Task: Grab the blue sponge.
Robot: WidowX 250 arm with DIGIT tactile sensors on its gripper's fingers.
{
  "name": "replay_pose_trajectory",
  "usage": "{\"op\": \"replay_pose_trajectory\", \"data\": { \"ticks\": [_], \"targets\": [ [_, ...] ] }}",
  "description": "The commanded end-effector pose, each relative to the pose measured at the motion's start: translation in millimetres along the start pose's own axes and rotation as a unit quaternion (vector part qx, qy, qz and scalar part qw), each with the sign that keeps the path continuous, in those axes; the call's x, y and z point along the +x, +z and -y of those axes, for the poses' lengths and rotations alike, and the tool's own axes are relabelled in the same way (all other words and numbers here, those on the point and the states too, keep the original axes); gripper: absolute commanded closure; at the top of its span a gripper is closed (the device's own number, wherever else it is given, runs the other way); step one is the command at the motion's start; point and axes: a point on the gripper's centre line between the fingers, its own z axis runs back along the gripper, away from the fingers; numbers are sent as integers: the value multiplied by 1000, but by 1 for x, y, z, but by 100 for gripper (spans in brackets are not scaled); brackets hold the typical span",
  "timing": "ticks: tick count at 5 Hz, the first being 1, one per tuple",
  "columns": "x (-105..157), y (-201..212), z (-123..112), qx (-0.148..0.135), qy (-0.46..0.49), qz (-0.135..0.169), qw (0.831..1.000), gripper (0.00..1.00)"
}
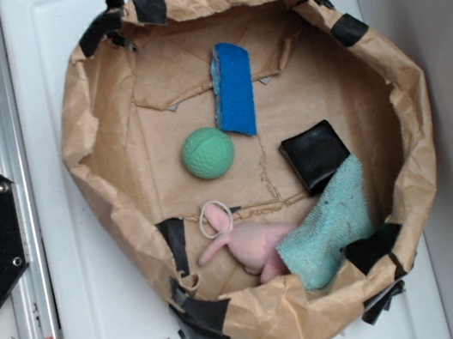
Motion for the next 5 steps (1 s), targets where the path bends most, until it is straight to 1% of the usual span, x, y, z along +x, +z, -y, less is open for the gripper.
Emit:
{"op": "replay_pose_trajectory", "data": {
  "ticks": [1, 2, 3, 4, 5],
  "targets": [
    [0, 0, 0, 0, 0, 0, 1000, 0],
    [47, -39, -23, -35, 117, -14, 992, 0],
    [85, -84, -37, -23, 239, -6, 971, 0],
    [124, -126, -60, -6, 358, 0, 934, 0],
    [125, -153, -79, 15, 434, -35, 900, 0]
  ]
}}
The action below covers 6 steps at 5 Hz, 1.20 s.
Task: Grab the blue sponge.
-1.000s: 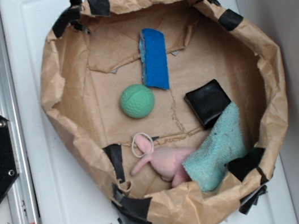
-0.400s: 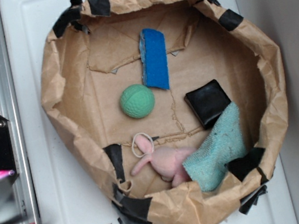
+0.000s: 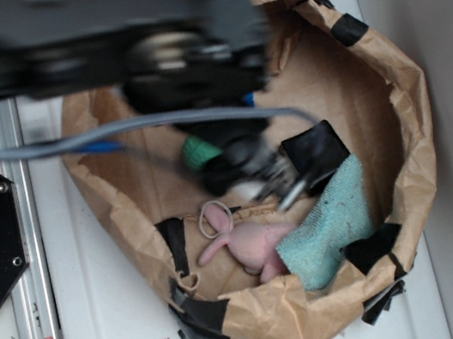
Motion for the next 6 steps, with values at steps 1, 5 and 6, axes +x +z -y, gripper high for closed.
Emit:
{"op": "replay_pose_trajectory", "data": {
  "ticks": [1, 5, 6],
  "targets": [
    [40, -25, -36, 20, 152, 8, 988, 0],
    [43, -91, -31, 71, 171, -15, 983, 0],
    [42, -95, -30, 64, 159, -5, 985, 100]
  ]
}}
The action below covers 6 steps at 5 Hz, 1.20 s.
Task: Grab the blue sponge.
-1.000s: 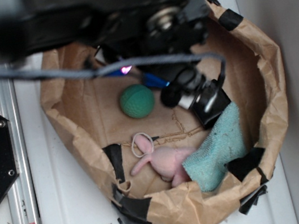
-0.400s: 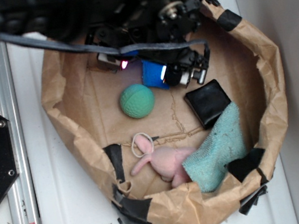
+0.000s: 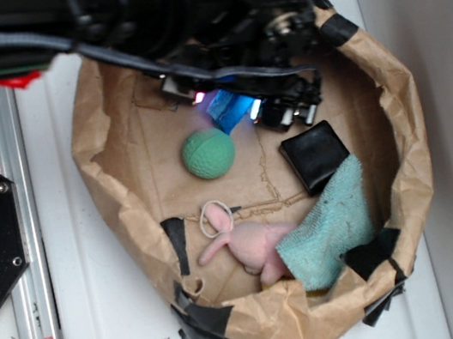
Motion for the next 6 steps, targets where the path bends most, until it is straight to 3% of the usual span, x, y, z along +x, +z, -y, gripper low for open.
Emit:
{"op": "replay_pose_trajectory", "data": {
  "ticks": [1, 2, 3, 4, 5, 6],
  "targets": [
    [2, 30, -1, 16, -118, 65, 991, 100],
    [-17, 79, 3, 28, -231, 152, 961, 100],
    [-31, 128, -8, 24, -351, 153, 924, 100],
    [-38, 137, -14, 13, -466, 131, 875, 100],
    [-35, 143, -13, 8, -545, 134, 828, 100],
    [-30, 142, -15, -2, -533, 126, 837, 100]
  ]
}}
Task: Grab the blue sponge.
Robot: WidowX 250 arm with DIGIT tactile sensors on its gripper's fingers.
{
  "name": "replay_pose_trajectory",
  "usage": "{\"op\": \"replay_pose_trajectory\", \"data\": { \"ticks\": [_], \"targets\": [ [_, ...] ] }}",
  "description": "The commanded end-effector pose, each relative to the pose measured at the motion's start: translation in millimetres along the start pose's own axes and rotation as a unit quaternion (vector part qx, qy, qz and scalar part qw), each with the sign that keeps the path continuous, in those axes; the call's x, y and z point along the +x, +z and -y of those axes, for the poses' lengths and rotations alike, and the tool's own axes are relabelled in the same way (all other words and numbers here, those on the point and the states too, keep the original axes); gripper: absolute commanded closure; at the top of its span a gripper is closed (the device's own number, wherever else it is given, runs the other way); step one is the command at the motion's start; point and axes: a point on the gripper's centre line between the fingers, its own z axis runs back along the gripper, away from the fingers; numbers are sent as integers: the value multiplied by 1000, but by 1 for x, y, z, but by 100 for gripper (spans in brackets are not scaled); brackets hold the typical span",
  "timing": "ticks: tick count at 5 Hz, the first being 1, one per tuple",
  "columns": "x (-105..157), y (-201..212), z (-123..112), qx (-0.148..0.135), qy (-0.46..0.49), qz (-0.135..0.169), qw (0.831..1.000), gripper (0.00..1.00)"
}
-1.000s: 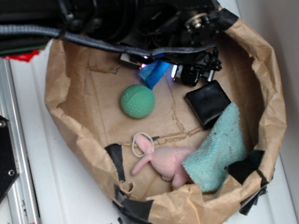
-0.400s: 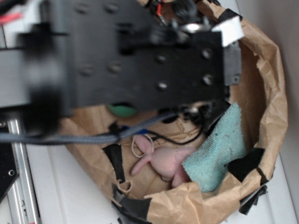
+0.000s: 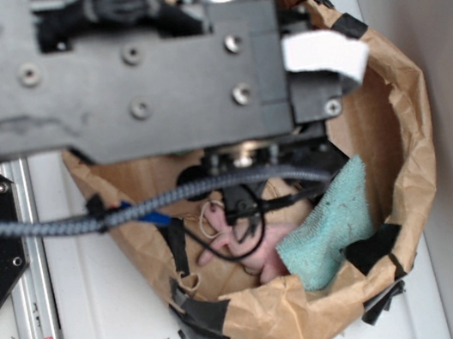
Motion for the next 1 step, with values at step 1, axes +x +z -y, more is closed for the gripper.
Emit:
{"op": "replay_pose_trajectory", "data": {
  "ticks": [1],
  "targets": [
    [6, 9, -33, -2, 45, 14, 999, 100]
  ]
}}
